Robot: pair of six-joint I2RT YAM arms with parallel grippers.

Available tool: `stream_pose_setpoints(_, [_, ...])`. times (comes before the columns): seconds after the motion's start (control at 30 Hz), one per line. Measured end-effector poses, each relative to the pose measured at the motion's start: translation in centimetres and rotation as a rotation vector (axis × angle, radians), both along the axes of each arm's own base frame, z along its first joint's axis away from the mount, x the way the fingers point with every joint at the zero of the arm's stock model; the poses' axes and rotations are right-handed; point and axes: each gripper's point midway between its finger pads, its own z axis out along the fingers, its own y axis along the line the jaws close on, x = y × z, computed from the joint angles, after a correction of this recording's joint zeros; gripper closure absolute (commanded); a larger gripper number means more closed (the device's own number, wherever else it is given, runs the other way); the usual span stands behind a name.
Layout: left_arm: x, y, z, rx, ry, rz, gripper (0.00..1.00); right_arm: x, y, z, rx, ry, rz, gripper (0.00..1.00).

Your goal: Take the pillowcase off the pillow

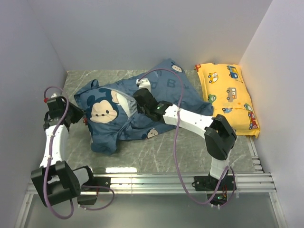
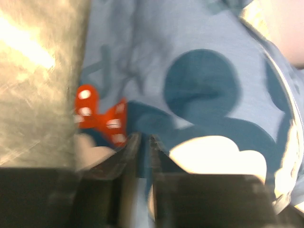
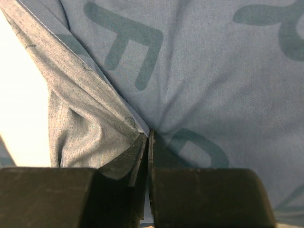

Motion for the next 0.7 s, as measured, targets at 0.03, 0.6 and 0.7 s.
stream_pose_setpoints(0.03, [0.1,-0.1,0.6,0.031,-0.005,-0.008,0.54,0.2,0.1,0.0,0.017,0.005,0.004,0.95])
stream_pose_setpoints(0.6, [-0.5,-10.5,9.6,0.251,-0.189,-0.188,0.18,0.1,1.8,-0.2,0.146,0.081,0.057,1.00])
stream_pose_setpoints(0.7, [-0.4,-13.4,7.6,0.260,-0.137,-0.248,0.13,0.1,1.8,-0.2,0.160,0.085,0.048,1.00])
